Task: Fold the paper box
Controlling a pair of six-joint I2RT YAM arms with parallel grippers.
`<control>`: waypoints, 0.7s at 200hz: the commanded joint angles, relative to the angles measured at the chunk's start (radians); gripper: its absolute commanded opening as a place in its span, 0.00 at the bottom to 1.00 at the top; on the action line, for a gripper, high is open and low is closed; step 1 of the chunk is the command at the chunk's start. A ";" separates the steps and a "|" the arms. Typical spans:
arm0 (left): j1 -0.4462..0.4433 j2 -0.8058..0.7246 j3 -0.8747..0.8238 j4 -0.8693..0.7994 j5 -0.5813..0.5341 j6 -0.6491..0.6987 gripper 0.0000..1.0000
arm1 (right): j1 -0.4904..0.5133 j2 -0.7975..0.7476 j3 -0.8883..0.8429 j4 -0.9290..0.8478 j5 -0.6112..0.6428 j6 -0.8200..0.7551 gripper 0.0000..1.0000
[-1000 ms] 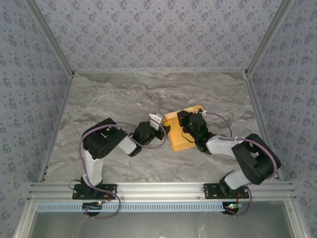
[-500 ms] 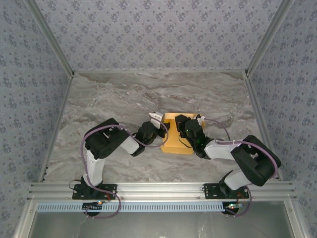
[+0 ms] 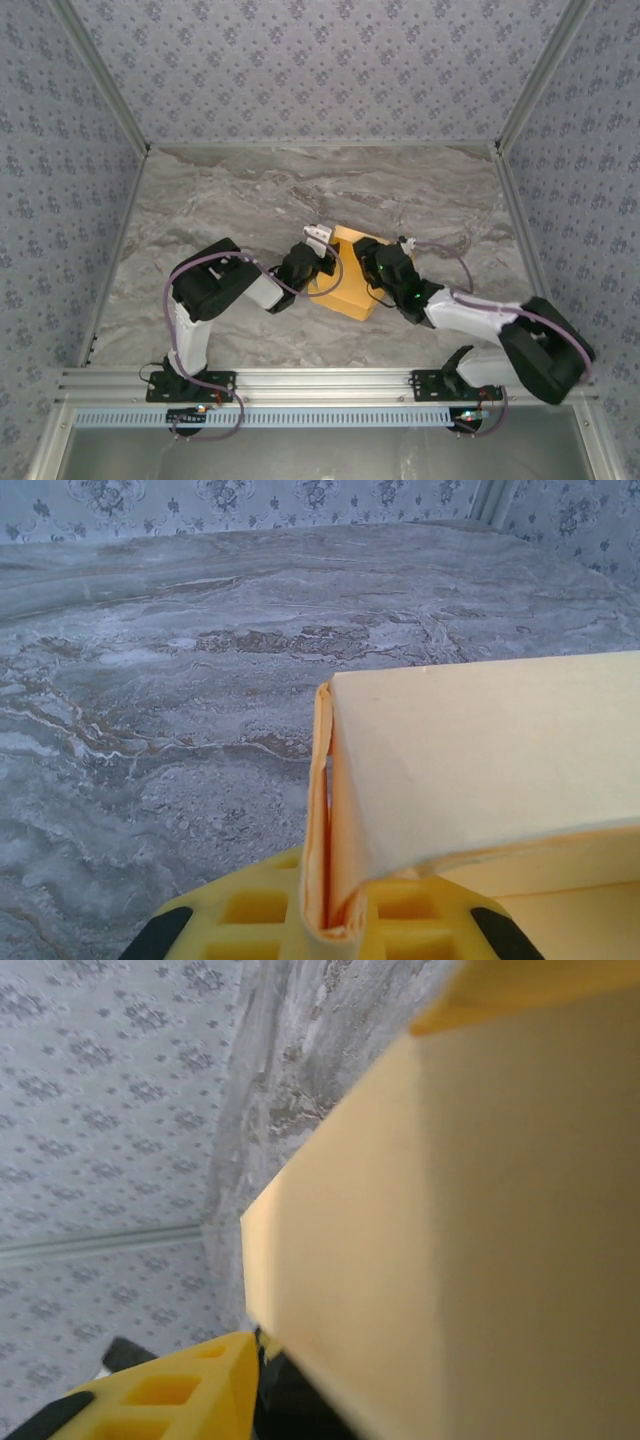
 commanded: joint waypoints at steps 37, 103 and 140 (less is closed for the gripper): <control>0.022 -0.018 -0.012 0.003 0.025 0.111 0.10 | -0.020 -0.398 0.087 -0.540 0.019 -0.323 0.65; 0.053 -0.012 -0.021 0.038 0.148 0.146 0.13 | -0.370 0.168 0.738 -1.021 -0.500 -1.269 0.75; 0.077 -0.011 -0.022 0.046 0.247 0.175 0.14 | -0.382 0.503 0.998 -1.173 -0.712 -1.402 0.69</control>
